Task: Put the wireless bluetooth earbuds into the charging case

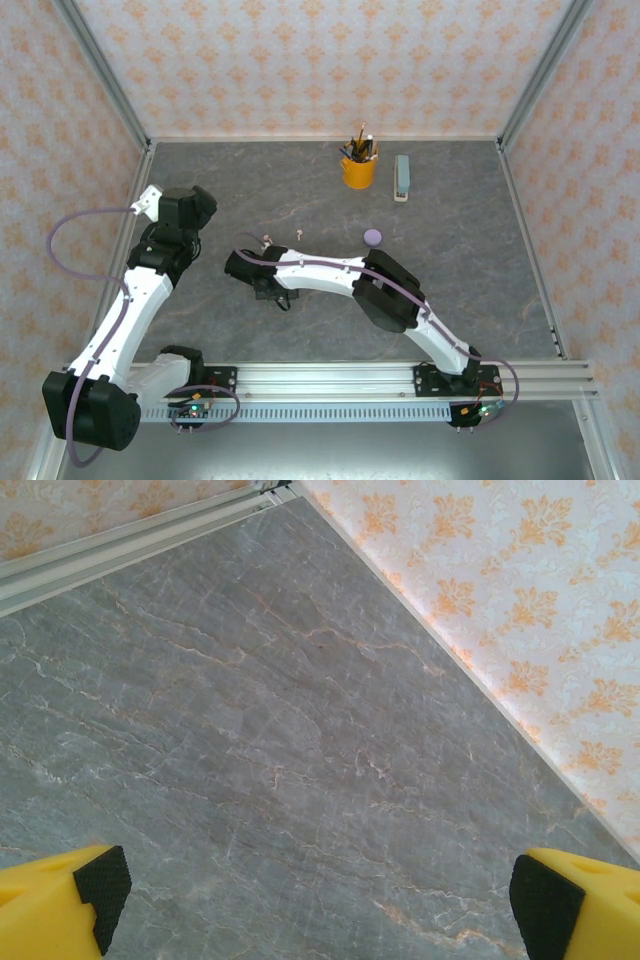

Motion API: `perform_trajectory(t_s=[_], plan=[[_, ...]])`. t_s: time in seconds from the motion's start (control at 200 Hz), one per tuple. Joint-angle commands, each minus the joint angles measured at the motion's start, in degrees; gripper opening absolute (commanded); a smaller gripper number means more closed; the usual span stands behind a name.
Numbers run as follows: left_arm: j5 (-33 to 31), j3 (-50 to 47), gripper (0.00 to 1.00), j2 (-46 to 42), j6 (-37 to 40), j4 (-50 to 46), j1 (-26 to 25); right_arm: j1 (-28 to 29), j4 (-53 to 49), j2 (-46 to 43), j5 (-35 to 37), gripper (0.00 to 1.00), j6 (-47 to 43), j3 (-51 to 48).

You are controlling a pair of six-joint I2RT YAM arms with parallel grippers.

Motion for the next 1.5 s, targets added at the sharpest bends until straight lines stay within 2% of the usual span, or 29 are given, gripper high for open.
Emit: perform_trajectory(t_s=[0.0, 0.08, 0.255, 0.465, 0.626, 0.776, 0.846, 1.031, 1.226, 1.491], plan=[[-1.13, -0.29, 1.0, -0.62, -3.35, -0.72, 0.49, 0.66, -1.46, 0.9, 1.23, 0.53, 0.29, 0.94], [-1.35, -2.05, 1.0, -1.55, -4.43, 1.37, 0.55, 0.6, -1.29, -0.12, 2.2, 0.49, 0.12, 0.1], [0.91, -4.59, 1.0, -3.55, -4.34, 5.92, 0.49, -0.2, 0.22, -3.93, 4.04, 0.47, -0.28, -3.95], [5.98, 0.73, 1.0, 0.52, -2.93, 1.03, 0.4, -2.85, 3.04, -10.33, 5.63, 0.47, -3.13, -11.99], [8.54, 2.71, 1.0, 4.12, -3.43, -1.18, -0.08, -6.52, 5.19, -15.98, 5.98, 0.47, -8.24, -19.52], [12.15, 0.52, 0.98, 5.95, -1.92, 3.04, -1.39, -10.63, 8.47, -20.76, 3.39, 0.47, -17.17, -25.82], [13.97, -0.5, 0.96, 6.91, -0.23, 5.87, -2.96, -12.11, 8.49, -21.87, 2.49, 0.47, -21.7, -27.1], [12.57, -0.82, 0.96, 9.43, 4.28, 9.82, -10.02, -16.11, 8.49, -22.2, -1.17, 0.47, -28.69, -28.73], [10.45, -2.47, 0.97, 10.9, 6.27, 12.95, -15.69, -18.94, 10.2, -21.95, -5.21, 0.47, -28.73, -30.08], [10.59, -5.14, 0.97, 12.23, 7.23, 17.06, -17.53, -19.04, 10.27, -19.88, -6.6, 0.52, -27.56, -30.32]])
